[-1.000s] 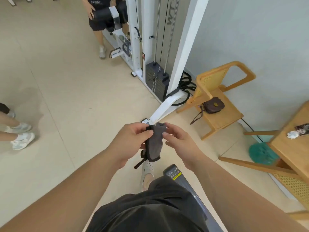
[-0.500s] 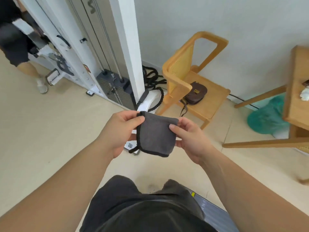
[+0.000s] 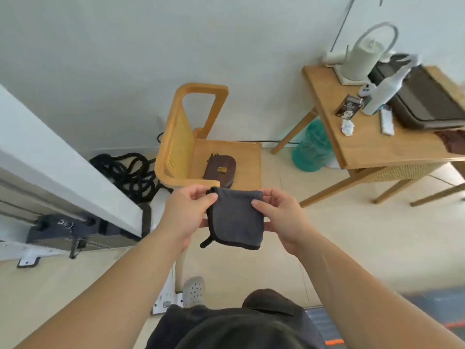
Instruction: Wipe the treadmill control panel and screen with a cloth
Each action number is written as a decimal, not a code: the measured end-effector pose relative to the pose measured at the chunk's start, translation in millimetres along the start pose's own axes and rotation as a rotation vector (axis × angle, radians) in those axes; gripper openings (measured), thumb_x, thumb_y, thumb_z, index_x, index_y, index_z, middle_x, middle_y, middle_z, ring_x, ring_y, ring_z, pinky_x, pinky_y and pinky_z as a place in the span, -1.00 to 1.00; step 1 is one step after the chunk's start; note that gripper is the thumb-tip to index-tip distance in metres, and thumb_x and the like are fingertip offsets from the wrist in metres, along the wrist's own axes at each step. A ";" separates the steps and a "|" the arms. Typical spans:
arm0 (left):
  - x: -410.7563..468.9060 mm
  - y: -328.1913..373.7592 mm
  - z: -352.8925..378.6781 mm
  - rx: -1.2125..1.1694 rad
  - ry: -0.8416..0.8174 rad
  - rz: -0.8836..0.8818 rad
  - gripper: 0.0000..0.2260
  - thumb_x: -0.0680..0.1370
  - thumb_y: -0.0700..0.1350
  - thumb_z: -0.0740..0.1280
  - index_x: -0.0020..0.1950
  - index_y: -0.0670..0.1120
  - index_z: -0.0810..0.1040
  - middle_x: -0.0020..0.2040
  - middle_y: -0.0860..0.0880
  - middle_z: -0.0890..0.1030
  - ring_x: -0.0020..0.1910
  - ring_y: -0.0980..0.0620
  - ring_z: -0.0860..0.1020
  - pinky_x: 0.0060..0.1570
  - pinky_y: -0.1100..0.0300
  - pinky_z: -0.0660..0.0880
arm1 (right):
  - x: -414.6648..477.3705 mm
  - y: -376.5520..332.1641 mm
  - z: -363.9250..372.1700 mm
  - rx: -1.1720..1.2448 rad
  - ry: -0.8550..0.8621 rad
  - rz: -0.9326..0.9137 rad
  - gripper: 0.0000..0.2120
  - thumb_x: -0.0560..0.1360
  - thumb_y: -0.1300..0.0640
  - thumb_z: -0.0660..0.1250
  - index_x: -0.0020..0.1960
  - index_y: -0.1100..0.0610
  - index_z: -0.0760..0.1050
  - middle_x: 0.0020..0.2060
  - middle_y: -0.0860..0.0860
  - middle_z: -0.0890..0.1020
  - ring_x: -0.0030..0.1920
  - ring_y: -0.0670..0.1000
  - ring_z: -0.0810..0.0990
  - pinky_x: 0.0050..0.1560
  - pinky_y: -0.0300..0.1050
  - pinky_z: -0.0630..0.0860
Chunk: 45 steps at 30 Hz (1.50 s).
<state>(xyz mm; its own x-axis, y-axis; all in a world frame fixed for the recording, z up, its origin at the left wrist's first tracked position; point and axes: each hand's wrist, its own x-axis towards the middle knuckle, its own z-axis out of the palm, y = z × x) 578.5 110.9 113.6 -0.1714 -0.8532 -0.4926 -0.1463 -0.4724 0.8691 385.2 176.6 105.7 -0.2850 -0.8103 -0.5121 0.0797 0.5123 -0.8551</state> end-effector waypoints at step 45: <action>322.6 119.3 559.5 0.410 -0.424 -0.265 -0.91 0.59 -0.19 0.38 0.09 -0.09 0.59 -0.03 -0.18 0.70 -0.11 -0.11 0.72 -0.09 -0.02 0.69 | 330.9 -78.8 -521.2 -0.113 0.350 0.319 -0.93 0.57 0.10 0.42 0.06 -0.01 0.62 -0.07 0.02 0.72 -0.02 0.01 0.70 -0.03 0.03 0.73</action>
<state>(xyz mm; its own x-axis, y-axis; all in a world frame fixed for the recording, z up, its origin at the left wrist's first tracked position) -39.5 -97.0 33.8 -0.4359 -0.5182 -0.7359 -0.5825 -0.4609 0.6695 -213.2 16.4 46.1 -0.5691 -0.4730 -0.6726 0.1170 0.7631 -0.6357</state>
